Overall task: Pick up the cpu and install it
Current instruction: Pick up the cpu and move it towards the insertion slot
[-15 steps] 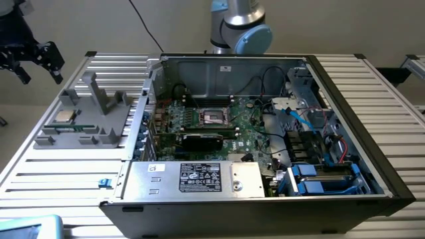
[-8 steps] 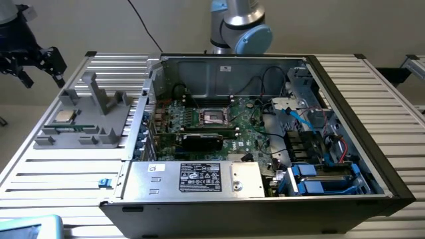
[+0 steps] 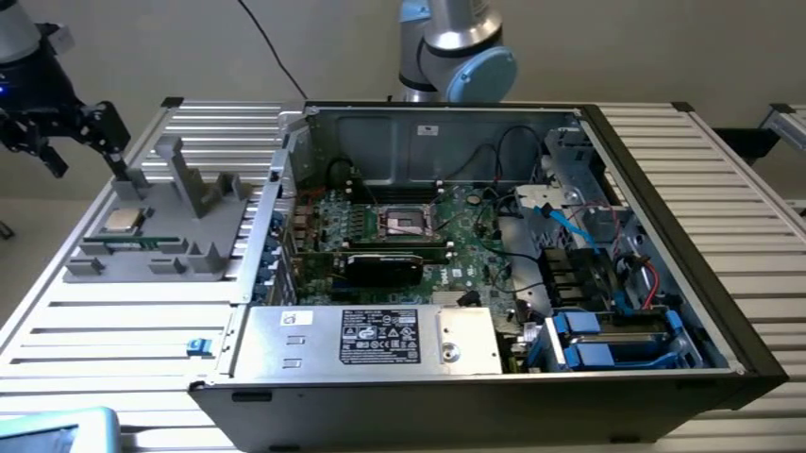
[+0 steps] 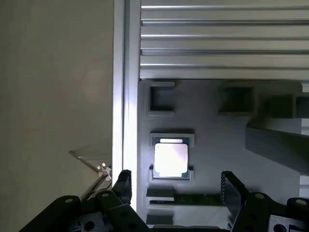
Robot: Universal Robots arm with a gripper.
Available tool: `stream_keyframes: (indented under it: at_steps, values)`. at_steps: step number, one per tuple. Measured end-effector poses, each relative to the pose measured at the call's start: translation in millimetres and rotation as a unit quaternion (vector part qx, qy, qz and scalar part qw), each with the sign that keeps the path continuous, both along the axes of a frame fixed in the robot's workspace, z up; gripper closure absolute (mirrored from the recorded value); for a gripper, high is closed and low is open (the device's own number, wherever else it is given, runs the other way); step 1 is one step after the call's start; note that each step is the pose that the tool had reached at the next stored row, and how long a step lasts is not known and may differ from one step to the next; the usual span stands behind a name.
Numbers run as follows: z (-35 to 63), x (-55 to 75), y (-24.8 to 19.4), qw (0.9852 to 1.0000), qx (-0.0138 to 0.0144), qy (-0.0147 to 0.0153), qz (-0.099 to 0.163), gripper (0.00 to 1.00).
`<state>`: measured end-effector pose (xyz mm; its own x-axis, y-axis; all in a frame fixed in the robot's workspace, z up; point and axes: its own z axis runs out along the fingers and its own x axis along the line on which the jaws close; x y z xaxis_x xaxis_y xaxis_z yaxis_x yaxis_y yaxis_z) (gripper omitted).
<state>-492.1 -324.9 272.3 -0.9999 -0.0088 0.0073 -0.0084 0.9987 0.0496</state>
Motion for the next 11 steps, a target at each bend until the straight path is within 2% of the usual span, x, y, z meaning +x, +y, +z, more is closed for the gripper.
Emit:
stream_keyframes:
  at_steps: [6,8,11]
  values:
    - [-10.8,0.1,-0.5,1.0000,0.0006,0.0010,0.001,0.16]
    - [-14.2,0.4,-0.6,1.0000,0.0009,0.0025,0.001,0.16]
    - [-17.4,1.2,-0.9,1.0000,0.0037,0.0069,0.001,0.16]
